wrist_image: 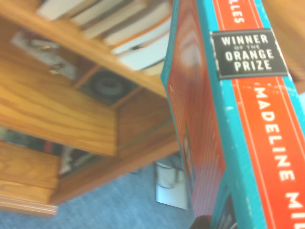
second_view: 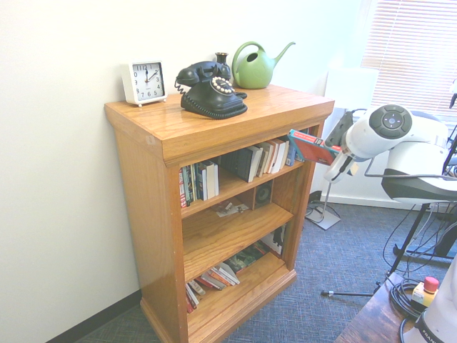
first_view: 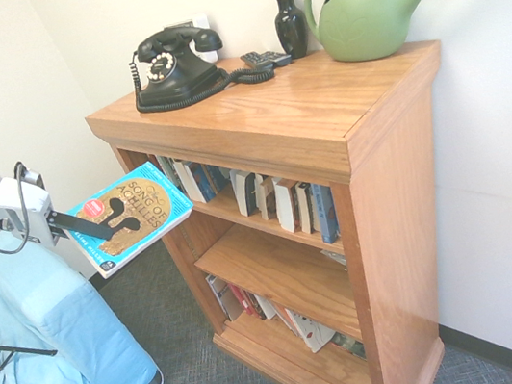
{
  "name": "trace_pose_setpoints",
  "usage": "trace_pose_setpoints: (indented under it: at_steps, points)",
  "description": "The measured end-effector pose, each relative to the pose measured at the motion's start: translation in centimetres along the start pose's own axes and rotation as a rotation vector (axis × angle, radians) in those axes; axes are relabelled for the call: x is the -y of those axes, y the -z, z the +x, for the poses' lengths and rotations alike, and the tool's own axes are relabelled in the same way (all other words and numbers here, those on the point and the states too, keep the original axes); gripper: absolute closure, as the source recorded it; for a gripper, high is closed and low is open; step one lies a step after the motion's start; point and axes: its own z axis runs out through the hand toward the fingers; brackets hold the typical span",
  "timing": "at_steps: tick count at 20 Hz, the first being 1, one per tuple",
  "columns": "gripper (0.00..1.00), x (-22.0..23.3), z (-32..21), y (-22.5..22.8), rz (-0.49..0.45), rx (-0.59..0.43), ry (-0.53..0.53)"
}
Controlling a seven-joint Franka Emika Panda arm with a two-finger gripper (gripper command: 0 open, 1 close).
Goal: Organize the shelf
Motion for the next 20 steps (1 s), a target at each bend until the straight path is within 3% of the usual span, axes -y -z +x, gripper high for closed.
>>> trace_pose_setpoints:
  at_steps: [14, 20]
  points:
    - [1.00, 7.1, -3.4, -5.1, 0.211, 0.086, -0.033]
    - [1.00, 8.0, -1.7, -8.8, 0.304, 0.106, -0.095]
